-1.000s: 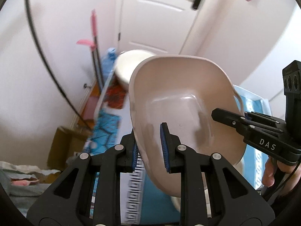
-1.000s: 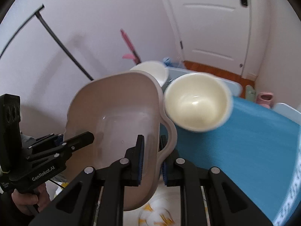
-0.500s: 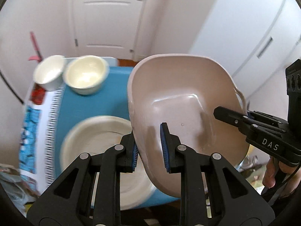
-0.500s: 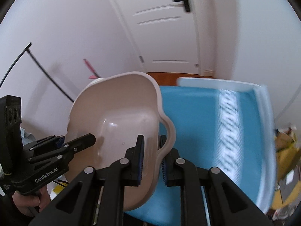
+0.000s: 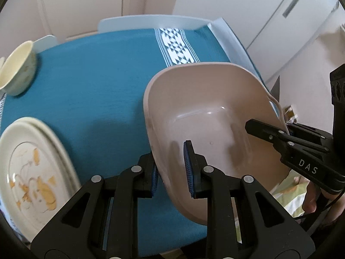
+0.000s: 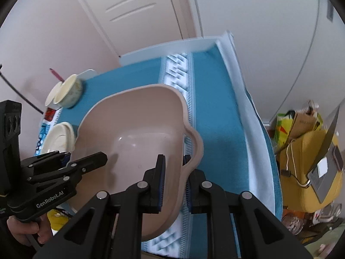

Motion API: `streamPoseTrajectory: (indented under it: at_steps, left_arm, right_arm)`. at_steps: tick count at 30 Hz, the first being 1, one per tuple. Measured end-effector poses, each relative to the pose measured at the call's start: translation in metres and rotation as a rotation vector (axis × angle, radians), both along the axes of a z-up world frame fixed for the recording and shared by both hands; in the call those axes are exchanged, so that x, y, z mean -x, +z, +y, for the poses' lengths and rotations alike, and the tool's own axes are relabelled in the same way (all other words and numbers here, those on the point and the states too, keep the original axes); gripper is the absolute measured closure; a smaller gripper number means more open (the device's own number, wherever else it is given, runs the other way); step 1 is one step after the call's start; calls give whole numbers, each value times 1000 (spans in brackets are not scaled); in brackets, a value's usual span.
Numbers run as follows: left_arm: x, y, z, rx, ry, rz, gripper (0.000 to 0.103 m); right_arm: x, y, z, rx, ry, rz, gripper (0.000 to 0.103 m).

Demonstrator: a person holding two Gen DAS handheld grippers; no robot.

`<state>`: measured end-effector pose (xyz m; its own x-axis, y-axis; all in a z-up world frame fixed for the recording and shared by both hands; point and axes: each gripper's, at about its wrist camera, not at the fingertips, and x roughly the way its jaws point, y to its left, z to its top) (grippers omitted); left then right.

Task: Organize plates and bowls
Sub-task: 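Carry the taupe bowl with both grippers and lower it onto the cloth, then open both grippers and move them toward the cream bowl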

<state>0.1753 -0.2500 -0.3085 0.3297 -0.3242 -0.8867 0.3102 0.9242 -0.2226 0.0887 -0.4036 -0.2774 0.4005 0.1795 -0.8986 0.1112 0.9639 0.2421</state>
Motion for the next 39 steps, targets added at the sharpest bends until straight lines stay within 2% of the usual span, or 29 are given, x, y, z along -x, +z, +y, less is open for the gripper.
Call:
streamPoseTrajectory:
  at_steps: [7, 15, 16, 19, 20, 21, 23, 24, 25, 28, 33, 39]
  left_arm:
    - [-3, -8, -10, -23, -24, -3, 84]
    - [-2, -8, -18, -89, -43, -3, 83]
    - [-2, -10, -20, -98, -48, 8, 83]
    - [-2, -12, -23, -123, -57, 14, 82]
    - [-3, -13, -25, -126, -59, 13, 81]
    - [-3, -13, -25, -128, -62, 15, 75]
    - [-2, -13, -26, -129, -64, 9, 45]
    - [-2, -11, -26, -129, -59, -4, 21]
    - [0, -8, -24, -129, -50, -29, 15]
    - [0, -4, -24, -130, -51, -33, 15]
    - [2, 1, -18, -134, -40, -21, 15]
    - [17, 44, 2, -140, 3, -77, 15]
  right_arm:
    - [-3, -11, -13, -38, -16, 3, 88]
    - [-6, -21, -14, -76, -25, 23, 87]
    - [-6, -23, -15, -91, -28, 30, 81]
    - [-6, -25, -15, -121, -44, 27, 48]
    - [-6, -24, -15, -132, -50, 20, 46]
    - [-6, -23, -16, -138, -56, 15, 46]
    - [-6, -21, -18, -141, -71, 6, 46]
    - [-6, -20, -19, -145, -78, 4, 46]
    - [-6, -20, -20, -148, -83, 3, 46]
    - [-5, -17, -21, -148, -91, -3, 43]
    - [0, 3, -24, -132, -106, -35, 42]
    - [6, 55, -27, -65, -101, -122, 42]
